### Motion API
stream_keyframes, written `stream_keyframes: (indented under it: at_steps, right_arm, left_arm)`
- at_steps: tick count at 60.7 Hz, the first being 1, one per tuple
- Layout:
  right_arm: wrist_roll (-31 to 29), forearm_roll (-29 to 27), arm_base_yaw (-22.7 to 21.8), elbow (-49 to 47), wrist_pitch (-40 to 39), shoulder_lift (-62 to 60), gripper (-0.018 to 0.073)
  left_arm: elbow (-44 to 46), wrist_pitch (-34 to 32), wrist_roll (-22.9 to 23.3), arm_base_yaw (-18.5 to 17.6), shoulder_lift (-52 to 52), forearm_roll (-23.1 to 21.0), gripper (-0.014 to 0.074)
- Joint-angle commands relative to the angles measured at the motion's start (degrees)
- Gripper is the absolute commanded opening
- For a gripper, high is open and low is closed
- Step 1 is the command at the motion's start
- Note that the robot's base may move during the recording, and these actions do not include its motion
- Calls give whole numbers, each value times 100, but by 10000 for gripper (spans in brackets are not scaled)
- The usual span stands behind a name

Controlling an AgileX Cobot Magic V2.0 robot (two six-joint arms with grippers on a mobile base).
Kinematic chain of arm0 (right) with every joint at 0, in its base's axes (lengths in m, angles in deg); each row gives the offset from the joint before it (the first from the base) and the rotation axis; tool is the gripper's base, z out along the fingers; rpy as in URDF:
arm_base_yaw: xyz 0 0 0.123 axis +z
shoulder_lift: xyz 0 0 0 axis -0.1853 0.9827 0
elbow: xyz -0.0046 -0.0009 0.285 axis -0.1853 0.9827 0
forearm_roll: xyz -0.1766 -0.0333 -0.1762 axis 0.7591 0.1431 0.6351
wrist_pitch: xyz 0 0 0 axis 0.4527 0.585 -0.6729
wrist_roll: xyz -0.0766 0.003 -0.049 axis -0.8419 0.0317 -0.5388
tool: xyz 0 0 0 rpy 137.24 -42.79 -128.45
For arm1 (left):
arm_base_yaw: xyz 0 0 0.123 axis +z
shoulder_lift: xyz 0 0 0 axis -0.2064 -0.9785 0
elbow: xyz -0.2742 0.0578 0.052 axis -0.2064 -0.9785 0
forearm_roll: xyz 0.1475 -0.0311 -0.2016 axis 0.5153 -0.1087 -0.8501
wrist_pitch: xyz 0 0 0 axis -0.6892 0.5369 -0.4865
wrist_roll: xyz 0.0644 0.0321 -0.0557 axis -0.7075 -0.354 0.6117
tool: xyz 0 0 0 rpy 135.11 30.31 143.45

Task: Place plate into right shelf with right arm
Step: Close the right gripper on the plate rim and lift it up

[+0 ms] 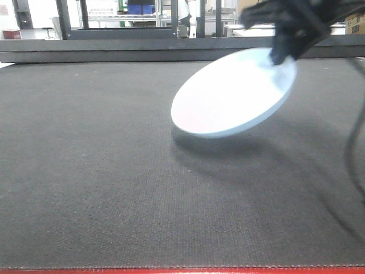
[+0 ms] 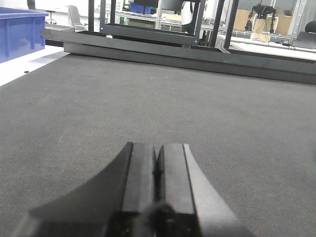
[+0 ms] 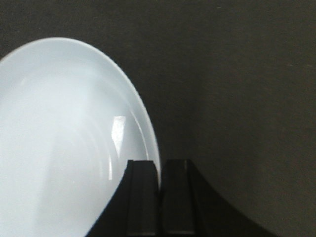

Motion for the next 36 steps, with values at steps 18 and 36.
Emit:
stream_keyframes:
  at_steps: [18, 36]
  right_arm:
    - [-49, 131, -258, 2122, -957, -2604, 54]
    - [-49, 131, -258, 3408, -1278, -4794, 54]
  left_arm:
    - [-43, -510, 34, 10, 63, 1, -47]
    - [-43, -510, 34, 10, 63, 1, -47]
